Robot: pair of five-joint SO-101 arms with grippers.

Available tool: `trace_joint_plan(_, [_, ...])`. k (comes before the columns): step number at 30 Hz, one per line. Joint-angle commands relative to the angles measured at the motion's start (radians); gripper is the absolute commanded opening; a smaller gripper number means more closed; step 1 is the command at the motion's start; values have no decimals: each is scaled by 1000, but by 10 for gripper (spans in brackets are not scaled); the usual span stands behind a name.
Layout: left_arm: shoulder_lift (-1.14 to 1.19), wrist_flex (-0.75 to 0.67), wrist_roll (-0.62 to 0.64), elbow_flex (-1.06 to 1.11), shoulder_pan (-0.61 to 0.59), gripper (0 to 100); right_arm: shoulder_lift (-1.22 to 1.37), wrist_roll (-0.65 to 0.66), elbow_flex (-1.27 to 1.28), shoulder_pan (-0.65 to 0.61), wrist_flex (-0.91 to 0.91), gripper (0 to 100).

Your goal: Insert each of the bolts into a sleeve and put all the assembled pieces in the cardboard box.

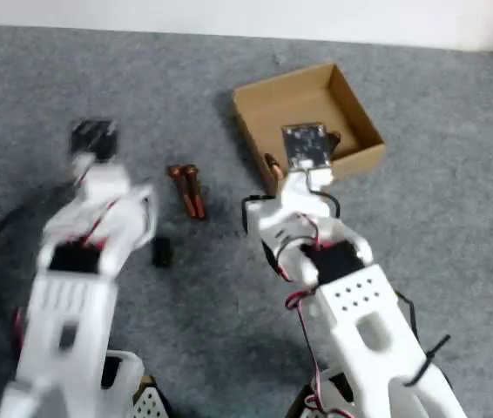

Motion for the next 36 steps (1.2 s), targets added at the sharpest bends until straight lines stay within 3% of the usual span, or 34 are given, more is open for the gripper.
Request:
trace_joint_plan(1, [337, -129, 92, -142, 65, 123, -84, 17, 67, 36, -85, 5])
trace_joint_plan(5, [596, -311, 135, -162, 73, 120, -111, 83, 145, 76, -88, 5])
trace_joint_plan(8, [714, -370, 187, -202, 62, 120, -133, 87, 186, 85, -120, 5])
trace_joint_plan(13, [748, -249, 247, -314, 64, 123, -177, 87, 222, 81, -137, 5])
trace_joint_plan(19, [760, -252, 249, -323, 65, 123, -194, 87, 234, 73, -137, 5])
trace_joint_plan(25, [943, -238, 249, -437, 65, 120, -194, 87, 234, 68, -137, 5])
trace_joint_plan(31, [1041, 15, 255, -615, 67, 119, -193, 87, 234, 68, -137, 5])
trace_joint_plan(36, [1072, 100, 324, -677, 67, 71, -193, 87, 234, 68, -137, 5])
